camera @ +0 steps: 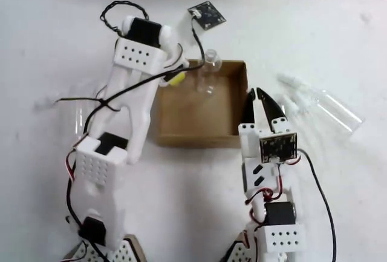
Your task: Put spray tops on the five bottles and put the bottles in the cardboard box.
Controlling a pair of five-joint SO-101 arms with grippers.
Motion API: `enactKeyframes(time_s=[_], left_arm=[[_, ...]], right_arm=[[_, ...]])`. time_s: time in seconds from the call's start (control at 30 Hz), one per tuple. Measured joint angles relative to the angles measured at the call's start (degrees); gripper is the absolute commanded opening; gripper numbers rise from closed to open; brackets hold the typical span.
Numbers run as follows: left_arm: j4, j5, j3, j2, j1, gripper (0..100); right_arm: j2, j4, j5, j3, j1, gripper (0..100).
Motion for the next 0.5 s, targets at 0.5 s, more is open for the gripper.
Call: enactKeyframes(time_s=[0.5], left_arm=[[0.0, 0.0, 4.7, -0.4, -0.4, 10]], right_arm=[[0.0, 0.0, 0.0, 0.0, -0.3, 1.6]])
